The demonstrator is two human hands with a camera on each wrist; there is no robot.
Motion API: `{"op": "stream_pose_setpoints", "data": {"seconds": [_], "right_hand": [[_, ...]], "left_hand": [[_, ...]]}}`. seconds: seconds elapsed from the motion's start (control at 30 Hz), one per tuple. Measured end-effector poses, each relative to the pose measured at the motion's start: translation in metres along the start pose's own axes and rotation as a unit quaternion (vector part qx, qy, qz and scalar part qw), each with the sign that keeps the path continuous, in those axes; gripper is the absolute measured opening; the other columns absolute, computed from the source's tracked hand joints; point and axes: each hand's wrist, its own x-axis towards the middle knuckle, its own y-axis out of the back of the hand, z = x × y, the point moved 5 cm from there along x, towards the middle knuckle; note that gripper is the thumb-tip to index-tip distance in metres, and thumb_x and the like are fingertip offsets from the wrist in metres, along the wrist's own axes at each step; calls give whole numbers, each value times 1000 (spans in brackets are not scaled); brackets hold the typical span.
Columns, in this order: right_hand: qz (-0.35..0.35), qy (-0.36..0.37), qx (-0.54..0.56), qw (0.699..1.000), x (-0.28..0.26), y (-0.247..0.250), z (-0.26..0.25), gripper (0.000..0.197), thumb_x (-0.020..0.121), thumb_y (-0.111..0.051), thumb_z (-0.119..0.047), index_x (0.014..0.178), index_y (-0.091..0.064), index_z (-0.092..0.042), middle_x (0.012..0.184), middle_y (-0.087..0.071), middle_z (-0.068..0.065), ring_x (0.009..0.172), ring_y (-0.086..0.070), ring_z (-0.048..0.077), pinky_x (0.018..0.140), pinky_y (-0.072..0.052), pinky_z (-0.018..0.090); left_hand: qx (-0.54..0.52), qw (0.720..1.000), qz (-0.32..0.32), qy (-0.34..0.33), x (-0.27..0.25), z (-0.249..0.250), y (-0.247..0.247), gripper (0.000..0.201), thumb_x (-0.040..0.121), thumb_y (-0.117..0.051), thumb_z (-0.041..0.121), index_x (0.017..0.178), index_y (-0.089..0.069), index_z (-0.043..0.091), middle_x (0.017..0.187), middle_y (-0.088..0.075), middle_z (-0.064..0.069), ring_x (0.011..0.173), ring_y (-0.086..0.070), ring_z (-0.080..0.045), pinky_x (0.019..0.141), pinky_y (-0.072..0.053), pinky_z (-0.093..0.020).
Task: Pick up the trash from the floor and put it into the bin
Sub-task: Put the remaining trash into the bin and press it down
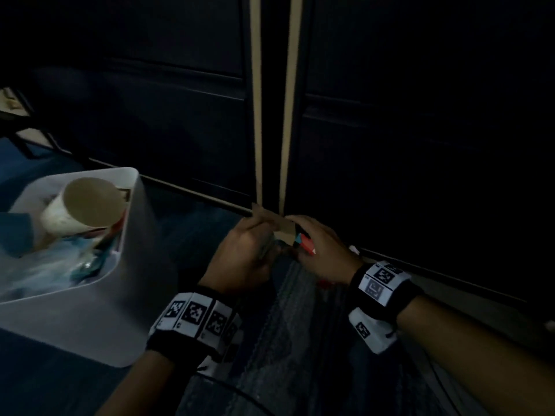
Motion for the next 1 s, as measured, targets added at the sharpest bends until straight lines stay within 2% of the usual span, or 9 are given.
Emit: {"op": "stream_pose_setpoints", "data": {"seconds": [0.07,0.13,0.2,0.27,0.43,0.6,0.7,0.87,1.0], "right_hand": [[9,-34,-36,999,-13,2,35,58,91,-62,-32,143,-38,-20,143,-44,0,127,-46,15,106,-42,37],[14,-75,-67,995,-27,3,67,57,91,-61,-42,141,-42,-26,145,-40,-3,130,-43,15,107,-39,34],[23,-115,-97,988,-39,5,95,49,91,-64,-36,136,-50,-24,140,-40,-5,126,-42,14,100,-36,25],[27,-144,-129,981,-50,6,122,47,90,-66,-33,133,-53,-20,141,-41,3,127,-44,23,98,-42,32],[31,-191,-134,972,-65,5,168,55,89,-67,-20,141,-47,-20,154,-30,12,142,-30,30,112,-32,36],[-7,-158,-139,978,-69,-1,187,62,87,-65,-16,144,-43,-22,157,-24,11,145,-24,27,118,-26,35],[-5,-121,-125,985,-70,-7,191,56,85,-62,-9,139,-49,-13,155,-30,14,145,-25,27,119,-26,40],[34,-150,-77,985,-73,-7,188,44,84,-59,2,126,-62,-13,116,-66,10,106,-62,23,89,-46,25],[62,-171,-8,983,-75,-6,180,38,81,-68,-2,115,-67,-18,91,-71,1,79,-67,15,71,-56,31]], "left_hand": [[-19,997,-60,46,7,-14,-39,44,81,-64,23,123,-61,9,129,-56,-9,117,-54,-27,95,-48,-38],[-30,989,-117,84,12,-27,-76,51,81,-66,18,130,-55,10,137,-50,-10,123,-50,-29,98,-46,-40],[11,977,-176,119,15,-36,-111,55,84,-63,23,137,-48,15,144,-41,-6,129,-44,-27,101,-44,-39],[40,963,-225,141,16,-44,-145,57,87,-60,30,140,-43,20,147,-37,-5,133,-39,-27,103,-42,-41],[37,944,-295,142,18,-53,-217,57,89,-56,34,142,-40,24,150,-30,-6,134,-37,-30,101,-44,-44],[11,972,-218,87,38,-26,-238,70,89,-61,42,147,-29,21,154,-20,-9,136,-34,-32,103,-42,-41],[15,964,-246,97,47,-18,-247,79,89,-62,38,151,-17,21,158,-12,-8,132,-40,-33,96,-43,-39],[-69,964,-232,109,42,-16,-259,69,88,-65,27,148,-31,18,139,-46,-14,124,-48,-33,101,-41,-37],[-91,972,-166,138,30,-22,-250,58,86,-67,24,139,-44,19,139,-44,-10,122,-50,-30,99,-42,-32]]}}
